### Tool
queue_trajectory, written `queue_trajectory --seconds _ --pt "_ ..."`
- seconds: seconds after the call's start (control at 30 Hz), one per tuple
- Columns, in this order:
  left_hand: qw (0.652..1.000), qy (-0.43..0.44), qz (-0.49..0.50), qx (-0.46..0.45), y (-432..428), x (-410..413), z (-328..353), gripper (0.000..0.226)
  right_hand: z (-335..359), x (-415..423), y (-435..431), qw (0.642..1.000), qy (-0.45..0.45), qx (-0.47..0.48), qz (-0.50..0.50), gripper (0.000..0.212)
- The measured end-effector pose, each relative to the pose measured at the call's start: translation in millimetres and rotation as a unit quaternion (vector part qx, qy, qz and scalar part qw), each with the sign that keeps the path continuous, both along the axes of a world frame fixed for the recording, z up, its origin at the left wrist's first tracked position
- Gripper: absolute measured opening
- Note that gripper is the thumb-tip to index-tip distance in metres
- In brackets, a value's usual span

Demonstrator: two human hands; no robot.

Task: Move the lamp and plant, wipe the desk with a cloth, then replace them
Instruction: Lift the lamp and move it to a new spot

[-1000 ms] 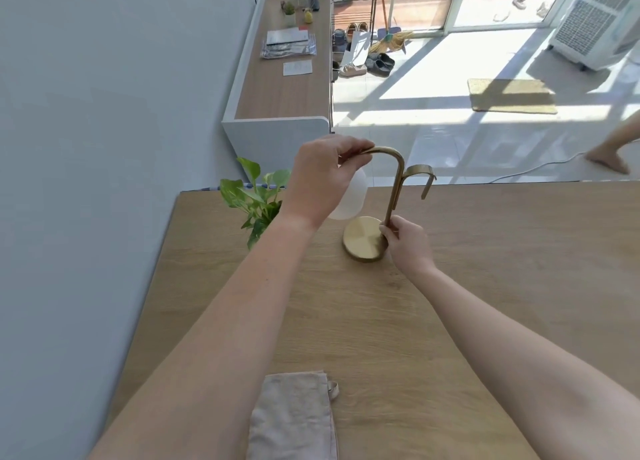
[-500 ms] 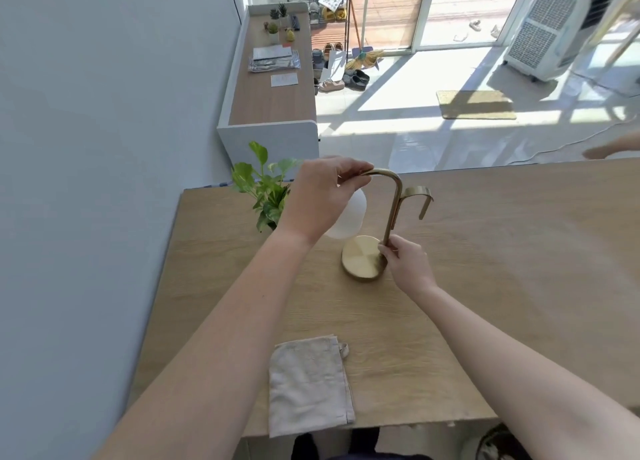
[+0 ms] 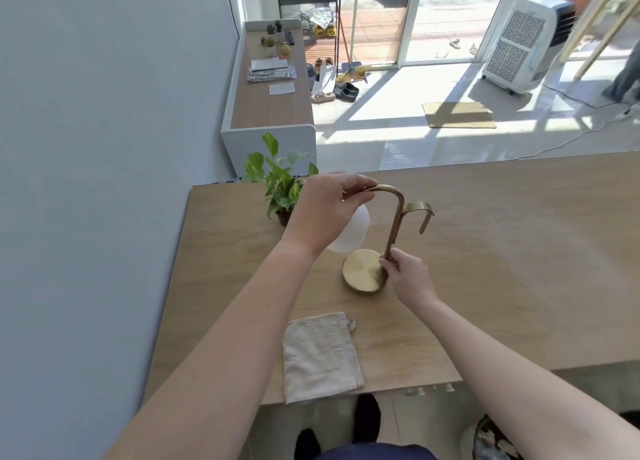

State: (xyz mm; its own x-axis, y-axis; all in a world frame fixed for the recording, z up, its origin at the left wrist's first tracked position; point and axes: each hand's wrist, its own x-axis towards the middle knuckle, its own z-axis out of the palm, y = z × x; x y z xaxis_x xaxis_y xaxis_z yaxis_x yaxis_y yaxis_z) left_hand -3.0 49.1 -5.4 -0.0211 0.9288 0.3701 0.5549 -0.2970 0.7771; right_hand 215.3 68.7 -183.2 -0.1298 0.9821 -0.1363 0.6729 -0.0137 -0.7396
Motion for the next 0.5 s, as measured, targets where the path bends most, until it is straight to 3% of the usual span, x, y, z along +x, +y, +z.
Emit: queue_trajectory --seconds 0.5 --pt "1.000 0.007 -0.006 -0.006 -23.7 -10.7 -9.3 0.021 -2.7 -9.7 -23.6 1.000 0.005 -0.002 -0.007 0.026"
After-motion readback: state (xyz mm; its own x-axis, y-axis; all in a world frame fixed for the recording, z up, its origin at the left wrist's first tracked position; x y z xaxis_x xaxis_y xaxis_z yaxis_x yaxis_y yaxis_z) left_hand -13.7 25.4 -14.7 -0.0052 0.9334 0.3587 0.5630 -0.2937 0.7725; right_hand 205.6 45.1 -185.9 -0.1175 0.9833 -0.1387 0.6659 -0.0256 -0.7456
